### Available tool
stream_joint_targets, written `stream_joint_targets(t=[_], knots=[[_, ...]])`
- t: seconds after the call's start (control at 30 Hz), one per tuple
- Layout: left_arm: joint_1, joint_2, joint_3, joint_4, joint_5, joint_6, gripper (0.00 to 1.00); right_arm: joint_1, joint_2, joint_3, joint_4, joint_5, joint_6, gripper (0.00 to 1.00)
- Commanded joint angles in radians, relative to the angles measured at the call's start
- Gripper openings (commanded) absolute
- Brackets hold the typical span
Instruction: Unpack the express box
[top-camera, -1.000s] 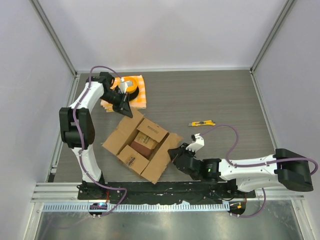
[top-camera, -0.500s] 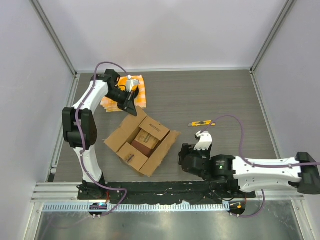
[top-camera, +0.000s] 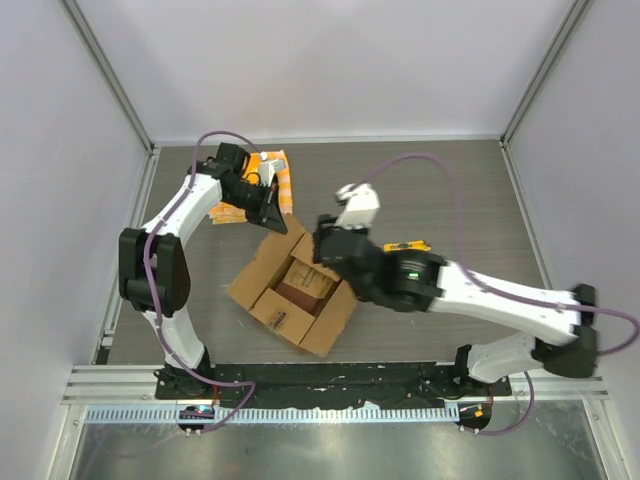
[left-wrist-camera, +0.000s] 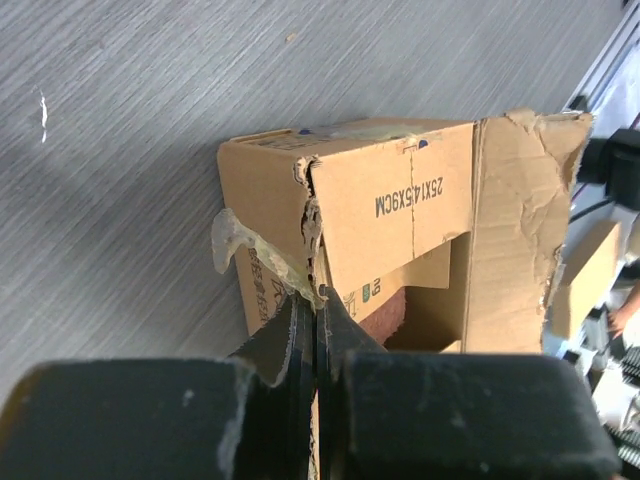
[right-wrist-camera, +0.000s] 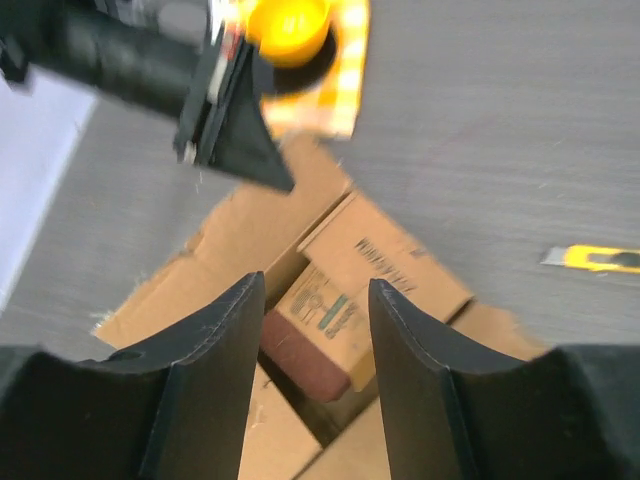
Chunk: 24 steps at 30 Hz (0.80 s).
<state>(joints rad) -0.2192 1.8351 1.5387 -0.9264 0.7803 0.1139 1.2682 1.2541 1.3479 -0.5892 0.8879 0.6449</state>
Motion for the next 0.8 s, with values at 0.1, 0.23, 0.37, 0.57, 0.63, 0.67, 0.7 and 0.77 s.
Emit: stream_joint_targets(t=[0.1, 0.23, 0.37, 0.57, 0.63, 0.67, 0.7, 0.77], knots=[[0.061, -0.117, -0.166, 0.308, 0.096, -0.273, 0.0, -0.012, 0.312, -0.029, 0.097, -0.328, 0.107, 0.54], [0.087, -0.158, -0.274, 0.461, 0.111, -0.37, 0.0, -0.012, 0.363, -0.055, 0.057, -0.345, 0.156, 0.58], [0.104, -0.206, -0.386, 0.583, 0.116, -0.462, 0.0, -0.012, 0.351, -0.119, 0.002, -0.319, 0.208, 0.61], [0.118, -0.267, -0.499, 0.693, 0.114, -0.529, 0.0, -0.012, 0.291, -0.199, -0.041, -0.27, 0.24, 0.64], [0.127, -0.283, -0.519, 0.727, 0.128, -0.56, 0.0, -0.019, 0.286, -0.211, -0.055, -0.256, 0.237, 0.65], [0.127, -0.287, -0.52, 0.73, 0.128, -0.56, 0.0, -0.023, 0.284, -0.216, -0.061, -0.253, 0.234, 0.65], [0.127, -0.29, -0.523, 0.726, 0.129, -0.56, 0.0, -0.027, 0.277, -0.219, -0.069, -0.254, 0.236, 0.65], [0.129, -0.298, -0.529, 0.722, 0.132, -0.559, 0.0, -0.039, 0.266, -0.233, -0.069, -0.253, 0.234, 0.65]])
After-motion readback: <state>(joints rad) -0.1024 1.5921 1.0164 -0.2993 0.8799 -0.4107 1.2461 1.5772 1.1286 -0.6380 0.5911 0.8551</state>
